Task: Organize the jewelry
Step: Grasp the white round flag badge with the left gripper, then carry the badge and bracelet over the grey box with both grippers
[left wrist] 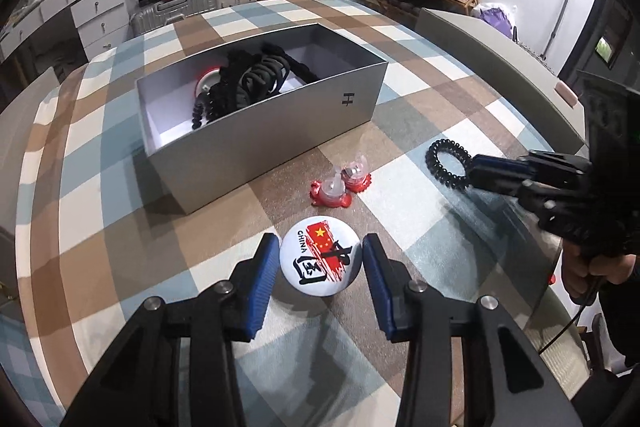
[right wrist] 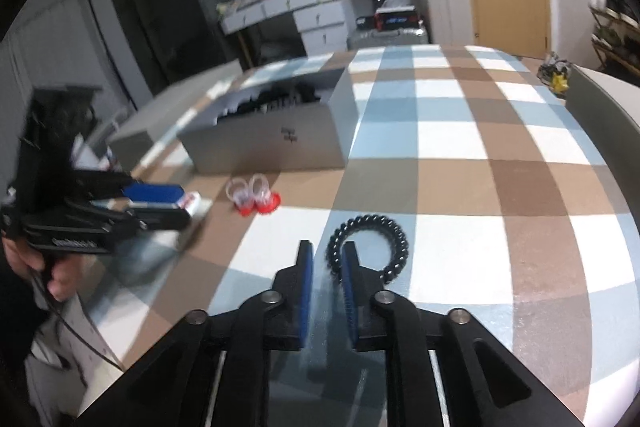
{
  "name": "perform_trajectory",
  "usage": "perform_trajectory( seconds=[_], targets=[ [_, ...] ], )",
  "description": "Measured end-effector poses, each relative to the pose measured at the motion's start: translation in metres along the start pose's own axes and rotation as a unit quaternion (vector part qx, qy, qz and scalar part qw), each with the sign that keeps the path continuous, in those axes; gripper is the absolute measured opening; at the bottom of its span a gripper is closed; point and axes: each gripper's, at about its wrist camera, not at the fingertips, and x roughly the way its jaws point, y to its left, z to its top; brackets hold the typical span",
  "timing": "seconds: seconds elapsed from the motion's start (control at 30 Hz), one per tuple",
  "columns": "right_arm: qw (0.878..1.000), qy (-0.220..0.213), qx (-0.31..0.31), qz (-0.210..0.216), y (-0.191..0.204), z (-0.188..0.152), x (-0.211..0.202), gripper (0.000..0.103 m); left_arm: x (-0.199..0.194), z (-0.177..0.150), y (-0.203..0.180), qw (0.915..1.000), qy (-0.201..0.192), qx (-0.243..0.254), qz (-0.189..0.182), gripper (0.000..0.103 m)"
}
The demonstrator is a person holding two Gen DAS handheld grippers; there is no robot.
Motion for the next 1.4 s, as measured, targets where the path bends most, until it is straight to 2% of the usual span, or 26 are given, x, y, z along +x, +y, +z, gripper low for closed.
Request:
perform_trajectory(
  seconds=[0.1, 0.27, 0.37, 0.5, 0.7, 0.93, 1.27, 1.4],
  targets=[
    [1.000, 0.016, -0.017, -0.013, 0.005, 0.002, 0.009, 0.022, -0.001, -0.003, 0.002, 0.9999, -0.001, -0.010, 0.000, 0.037],
    [0.995, 0.038, -0.069, -0.068, 0.018, 0.003, 0.020, 0.021, -0.008, -0.006, 0.003, 0.9998, -0.011, -0.010, 0.011, 0.037],
    [0.988, 0.042, -0.109, -0.100, 0.027, 0.000, 0.024, 0.010, -0.009, -0.007, 0.002, 0.9994, -0.016, -0.004, 0.029, 0.037],
    [0.989, 0.046, -0.108, -0.087, 0.029, 0.000, 0.023, 0.008, -0.011, -0.007, 0.003, 0.9992, -0.021, -0.008, 0.034, 0.037],
    [0.995, 0.016, -0.074, -0.058, 0.027, 0.004, 0.003, 0.008, -0.020, -0.008, 0.003, 0.9986, -0.041, -0.014, 0.032, 0.037],
    [0.999, -0.022, -0.023, -0.009, 0.030, 0.014, -0.020, 0.008, -0.050, -0.006, 0.003, 0.9935, -0.098, -0.043, 0.041, 0.037],
    [0.990, -0.117, -0.023, 0.076, 0.048, 0.059, -0.054, 0.008, -0.070, 0.027, 0.024, 0.9835, -0.156, -0.079, 0.046, 0.037],
    [0.987, -0.130, -0.034, 0.085, 0.051, 0.086, -0.048, 0.009, -0.065, 0.043, 0.035, 0.9818, -0.162, -0.085, 0.051, 0.037]
  ],
)
